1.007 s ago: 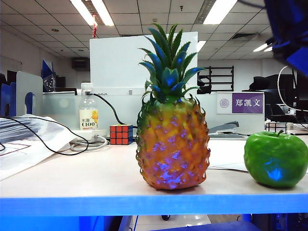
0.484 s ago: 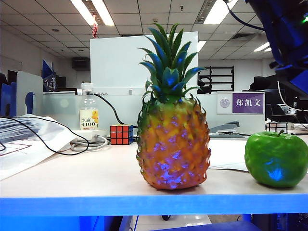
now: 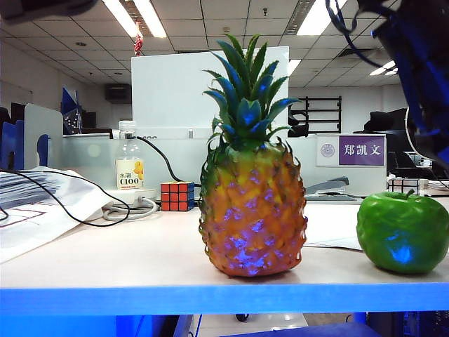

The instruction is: Arrange all the fruits from large to small from left to right in a row.

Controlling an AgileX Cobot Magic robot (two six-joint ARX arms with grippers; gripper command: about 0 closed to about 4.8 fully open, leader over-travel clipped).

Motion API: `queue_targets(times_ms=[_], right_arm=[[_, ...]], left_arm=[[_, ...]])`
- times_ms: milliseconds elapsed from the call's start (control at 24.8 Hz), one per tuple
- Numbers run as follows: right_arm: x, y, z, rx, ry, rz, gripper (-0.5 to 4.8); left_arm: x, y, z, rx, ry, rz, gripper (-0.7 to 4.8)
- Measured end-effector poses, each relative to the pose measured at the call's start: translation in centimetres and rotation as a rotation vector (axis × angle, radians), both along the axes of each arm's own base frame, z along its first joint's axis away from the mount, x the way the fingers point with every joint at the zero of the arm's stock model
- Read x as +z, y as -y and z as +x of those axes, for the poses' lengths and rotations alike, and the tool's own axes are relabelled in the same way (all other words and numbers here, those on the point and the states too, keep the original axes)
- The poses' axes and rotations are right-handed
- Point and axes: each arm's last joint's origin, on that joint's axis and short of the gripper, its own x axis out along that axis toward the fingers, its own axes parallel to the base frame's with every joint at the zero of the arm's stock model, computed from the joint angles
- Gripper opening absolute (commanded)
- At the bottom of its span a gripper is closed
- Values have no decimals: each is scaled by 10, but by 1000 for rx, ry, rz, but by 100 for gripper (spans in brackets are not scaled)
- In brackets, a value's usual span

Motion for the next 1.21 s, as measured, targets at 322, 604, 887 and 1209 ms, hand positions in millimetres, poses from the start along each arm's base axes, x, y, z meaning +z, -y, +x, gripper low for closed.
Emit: queue_targets(times_ms=[322,604,887,1209], right_arm=[[0,0,0,0,0,0,-5],[0,0,0,0,-1,1,-5],[0,0,0,-1,-1,4,-5],[0,0,0,-1,-1,4,-5]], left_arm=[[-12,3,1,-1,-6,16,-5],[-11,7,0,-6,11,-17,-5],[-20,8,4,-1,8,-5,-5],[-21,7,6,1,9,-3,-5]])
